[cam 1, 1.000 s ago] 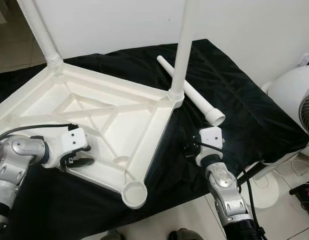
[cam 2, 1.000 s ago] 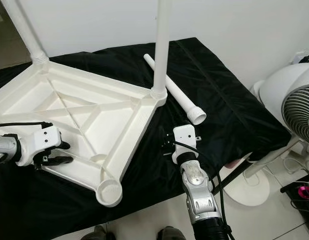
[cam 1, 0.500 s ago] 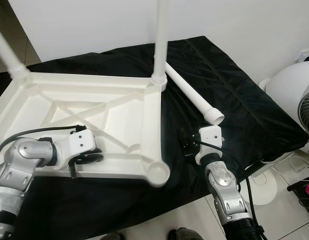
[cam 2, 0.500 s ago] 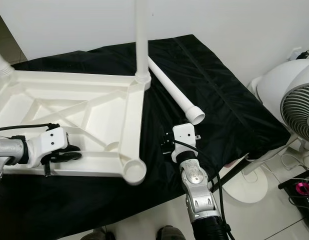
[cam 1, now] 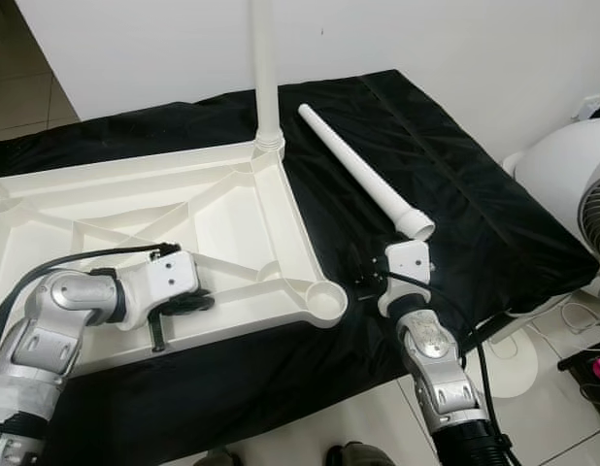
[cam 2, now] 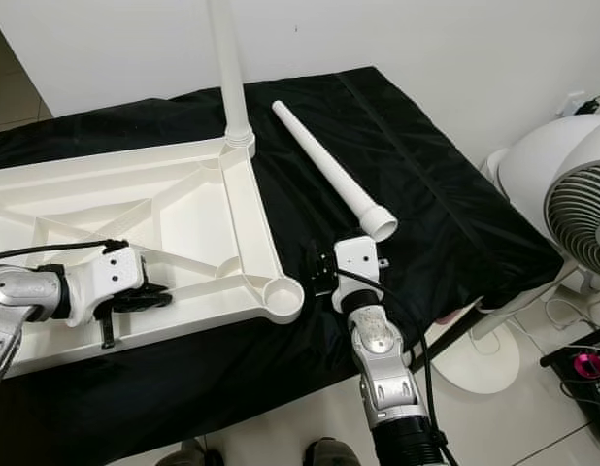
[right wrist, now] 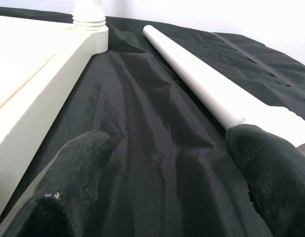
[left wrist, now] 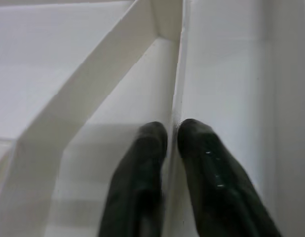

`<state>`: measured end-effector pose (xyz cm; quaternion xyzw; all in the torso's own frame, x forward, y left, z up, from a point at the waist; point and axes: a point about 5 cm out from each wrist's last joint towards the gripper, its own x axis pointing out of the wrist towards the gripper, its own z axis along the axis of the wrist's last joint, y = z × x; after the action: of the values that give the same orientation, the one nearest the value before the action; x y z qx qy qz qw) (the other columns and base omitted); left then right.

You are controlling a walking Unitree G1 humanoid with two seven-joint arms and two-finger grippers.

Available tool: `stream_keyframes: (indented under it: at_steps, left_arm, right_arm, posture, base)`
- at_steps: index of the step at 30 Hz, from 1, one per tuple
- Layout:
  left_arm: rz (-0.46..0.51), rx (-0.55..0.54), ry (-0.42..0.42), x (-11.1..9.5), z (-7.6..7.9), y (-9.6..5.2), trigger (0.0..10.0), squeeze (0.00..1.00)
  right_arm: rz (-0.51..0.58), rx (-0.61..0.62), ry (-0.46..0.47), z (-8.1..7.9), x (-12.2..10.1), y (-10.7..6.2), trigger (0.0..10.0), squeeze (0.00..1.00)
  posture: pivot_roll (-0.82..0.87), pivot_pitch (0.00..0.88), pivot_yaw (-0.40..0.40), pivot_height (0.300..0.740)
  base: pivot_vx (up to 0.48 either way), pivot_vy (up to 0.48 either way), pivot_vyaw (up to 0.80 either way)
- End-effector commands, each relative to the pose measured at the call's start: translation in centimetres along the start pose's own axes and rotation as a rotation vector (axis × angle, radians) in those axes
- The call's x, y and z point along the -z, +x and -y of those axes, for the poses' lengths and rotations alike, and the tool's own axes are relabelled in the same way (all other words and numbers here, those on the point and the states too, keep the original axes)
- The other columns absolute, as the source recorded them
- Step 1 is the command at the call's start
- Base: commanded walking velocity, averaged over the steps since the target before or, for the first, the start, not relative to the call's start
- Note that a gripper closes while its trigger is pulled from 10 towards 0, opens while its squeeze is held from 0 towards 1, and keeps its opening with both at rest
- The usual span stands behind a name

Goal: Building children table

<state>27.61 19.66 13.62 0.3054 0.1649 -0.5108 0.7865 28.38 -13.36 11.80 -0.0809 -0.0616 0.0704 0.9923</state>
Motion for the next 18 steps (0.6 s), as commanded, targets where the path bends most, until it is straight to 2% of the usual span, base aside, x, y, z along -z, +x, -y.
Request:
stream_keyframes:
  at_steps: [1,4,5,8,10,14,15,18]
  left_arm:
    - [0.001,-0.129,-0.026,0.2,-0.3,0.1,10.0,1.0]
    - [-0.001,-0.154,-0.01,0.0,-0.5,0.0,10.0,1.0]
    - [-0.001,-0.156,-0.009,0.0,-0.5,0.0,10.0,0.0]
    - [0.033,-0.144,-0.027,-0.3,-0.3,-0.2,10.0,0.0]
    - [0.108,-0.095,-0.042,-1.2,0.4,-0.6,10.0,0.0]
    - [0.251,-0.007,-0.137,-2.7,2.4,-1.2,10.0,0.0]
    - [0.251,-0.007,-0.137,-2.7,2.4,-1.2,10.0,0.0]
    - [0.373,-0.037,-0.206,-4.4,3.6,-0.3,10.0,0.0]
  right_arm:
    - [0.0,-0.001,0.004,-0.1,0.1,0.0,10.0,0.0]
    - [0.009,0.005,0.003,0.1,0.0,0.1,10.0,0.0]
    - [0.01,0.006,0.002,0.1,0.0,0.1,10.0,0.0]
    - [0.025,0.018,0.006,0.5,-0.3,0.2,10.0,0.0]
    - [0.042,0.039,0.022,1.1,-0.7,0.4,10.0,0.0]
    - [0.07,0.122,0.032,2.7,-1.3,0.8,10.0,0.0]
    - [0.07,0.122,0.032,2.7,-1.3,0.8,10.0,0.0]
    - [0.079,0.18,0.044,3.8,-1.7,1.0,10.0,0.0]
  posture:
    - [-0.05,0.073,0.038,0.74]
    - [-0.05,0.071,0.037,0.74]
    - [-0.05,0.071,0.037,0.74]
    - [-0.05,0.07,0.038,0.74]
    - [-0.06,0.07,0.037,0.74]
    - [-0.06,0.069,0.039,0.74]
    - [-0.06,0.069,0.039,0.74]
    - [-0.06,0.063,0.032,0.74]
  base:
    - [0.0,0.0,0.0]
    - [0.0,0.0,0.0]
    - [0.0,0.0,0.0]
    - [0.0,0.0,0.0]
    - [0.0,0.0,0.0]
    - [0.0,0.0,0.0]
    - [0.0,0.0,0.0]
    - [0.0,0.0,0.0]
